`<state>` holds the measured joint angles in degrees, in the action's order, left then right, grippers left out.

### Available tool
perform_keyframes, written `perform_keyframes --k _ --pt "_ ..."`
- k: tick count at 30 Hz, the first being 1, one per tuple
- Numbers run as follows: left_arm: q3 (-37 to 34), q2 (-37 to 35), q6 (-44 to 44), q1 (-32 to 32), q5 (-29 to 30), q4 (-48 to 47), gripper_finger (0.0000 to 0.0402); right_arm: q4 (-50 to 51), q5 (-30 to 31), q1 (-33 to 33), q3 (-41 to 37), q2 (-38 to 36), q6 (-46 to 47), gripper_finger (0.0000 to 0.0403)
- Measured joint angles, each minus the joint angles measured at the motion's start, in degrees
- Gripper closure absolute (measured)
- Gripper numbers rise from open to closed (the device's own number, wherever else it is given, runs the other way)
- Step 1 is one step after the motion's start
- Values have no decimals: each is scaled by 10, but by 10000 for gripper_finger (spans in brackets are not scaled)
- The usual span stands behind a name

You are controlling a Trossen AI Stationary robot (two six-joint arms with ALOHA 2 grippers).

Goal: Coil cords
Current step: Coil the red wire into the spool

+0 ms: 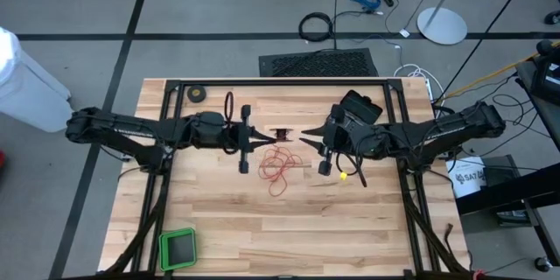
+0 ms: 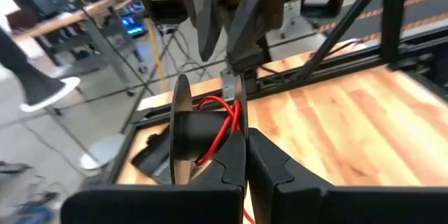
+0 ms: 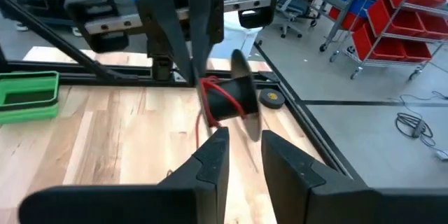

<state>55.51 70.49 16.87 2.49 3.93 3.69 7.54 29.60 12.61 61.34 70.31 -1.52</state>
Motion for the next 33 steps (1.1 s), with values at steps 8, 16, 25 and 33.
perform_keyframes --k 8,16,25,33 --pt "1 -18 -45 -30 -91 -42 400 -65 -57 -21 0 45 -28 330" --pt "1 -20 -61 -32 -119 -48 400 -77 -57 -29 0 57 -32 330" --pt "1 -20 -72 -32 -130 -47 400 -83 -74 -32 0 76 -39 330" --pt "1 -20 -75 -32 -140 -49 400 -95 -114 -46 0 83 -41 336"
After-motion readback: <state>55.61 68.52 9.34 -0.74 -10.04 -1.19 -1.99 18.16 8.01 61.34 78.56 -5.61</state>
